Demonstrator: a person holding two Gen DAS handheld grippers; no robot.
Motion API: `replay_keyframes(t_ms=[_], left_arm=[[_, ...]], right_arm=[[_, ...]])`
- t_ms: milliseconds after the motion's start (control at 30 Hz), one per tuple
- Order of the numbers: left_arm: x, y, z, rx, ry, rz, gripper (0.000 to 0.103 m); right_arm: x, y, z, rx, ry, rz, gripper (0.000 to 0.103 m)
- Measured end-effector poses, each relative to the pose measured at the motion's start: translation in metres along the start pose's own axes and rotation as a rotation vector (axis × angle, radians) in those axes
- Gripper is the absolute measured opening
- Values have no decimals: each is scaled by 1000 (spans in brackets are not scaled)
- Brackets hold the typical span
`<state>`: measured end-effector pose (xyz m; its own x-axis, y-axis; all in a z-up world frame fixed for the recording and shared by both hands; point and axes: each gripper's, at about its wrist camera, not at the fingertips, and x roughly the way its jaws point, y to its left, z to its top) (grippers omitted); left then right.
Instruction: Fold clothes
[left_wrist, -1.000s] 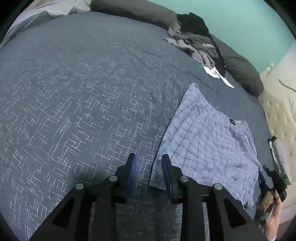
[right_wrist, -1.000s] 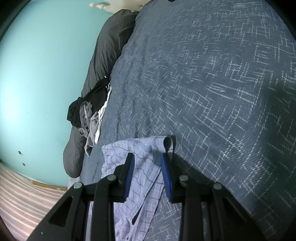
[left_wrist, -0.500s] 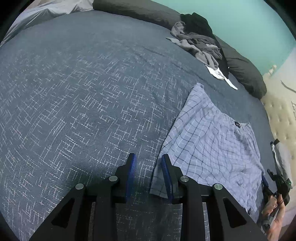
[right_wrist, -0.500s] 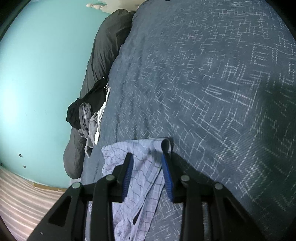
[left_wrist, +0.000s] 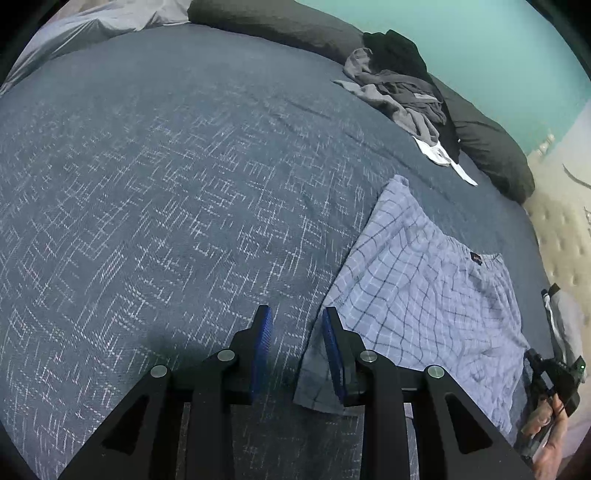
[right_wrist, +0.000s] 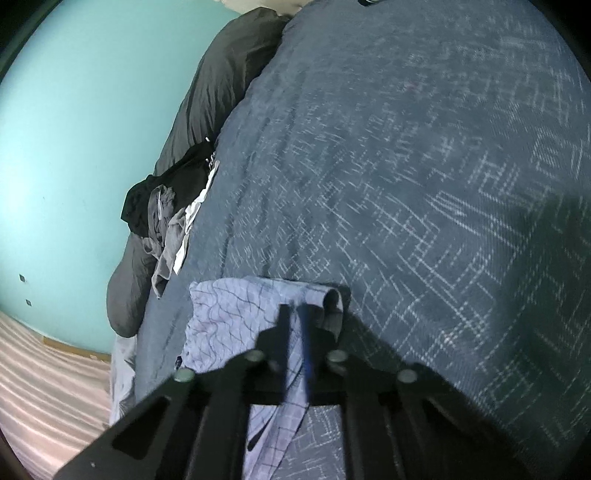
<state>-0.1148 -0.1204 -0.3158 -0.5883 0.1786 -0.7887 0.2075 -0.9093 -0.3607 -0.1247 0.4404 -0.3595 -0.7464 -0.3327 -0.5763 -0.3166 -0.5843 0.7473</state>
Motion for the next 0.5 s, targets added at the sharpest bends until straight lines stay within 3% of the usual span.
replay_keyframes(t_ms=[300, 500], left_arm=[[6, -8, 7, -10, -11, -4, 31], [8, -20, 16, 8, -26, -13, 31]], right_arm=[[-16, 2, 14, -17, -74, 12, 0], [-6, 9, 13, -28, -2, 76, 4]])
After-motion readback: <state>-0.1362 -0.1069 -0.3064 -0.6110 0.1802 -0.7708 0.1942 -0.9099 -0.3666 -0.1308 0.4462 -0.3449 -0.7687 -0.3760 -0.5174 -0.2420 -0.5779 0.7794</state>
